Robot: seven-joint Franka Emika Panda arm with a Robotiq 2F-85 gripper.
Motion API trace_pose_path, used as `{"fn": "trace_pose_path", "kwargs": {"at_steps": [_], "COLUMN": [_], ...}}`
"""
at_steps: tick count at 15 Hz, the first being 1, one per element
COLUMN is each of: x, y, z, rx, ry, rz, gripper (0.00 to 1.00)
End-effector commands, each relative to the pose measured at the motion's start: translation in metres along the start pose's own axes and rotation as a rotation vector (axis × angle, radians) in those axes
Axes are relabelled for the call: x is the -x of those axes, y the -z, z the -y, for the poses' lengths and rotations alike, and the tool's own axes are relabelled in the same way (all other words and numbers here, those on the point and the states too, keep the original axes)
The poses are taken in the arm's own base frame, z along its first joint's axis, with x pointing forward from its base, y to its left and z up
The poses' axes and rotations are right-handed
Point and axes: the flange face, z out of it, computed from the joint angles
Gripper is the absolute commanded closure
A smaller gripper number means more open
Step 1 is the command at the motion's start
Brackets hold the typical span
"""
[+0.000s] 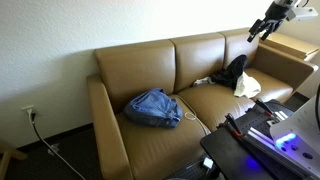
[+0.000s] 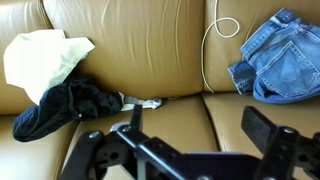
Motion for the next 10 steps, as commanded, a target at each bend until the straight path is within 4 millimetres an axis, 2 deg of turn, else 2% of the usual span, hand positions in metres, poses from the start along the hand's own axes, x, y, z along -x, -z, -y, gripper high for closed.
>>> {"fn": "trace_pose_path", "kwargs": {"at_steps": [1,3,5,7,10], "x": [0.0,-0.01,-0.02,-0.025,-0.022], "y": [0.0,-0.022,-0.035,-0.055,-0.095], "z": [0.0,-0.021,-0.059,-0.094,-0.151], "rx": [0.0,0.041,0.087,0.129,0.206], "ry": [0.0,-0.051,-0.129,-0.208,-0.349], "rz": [0.002,-0.031,-0.125,-0.19,-0.226], "gripper": [0.0,0.0,0.0,0.0,0.0]}}
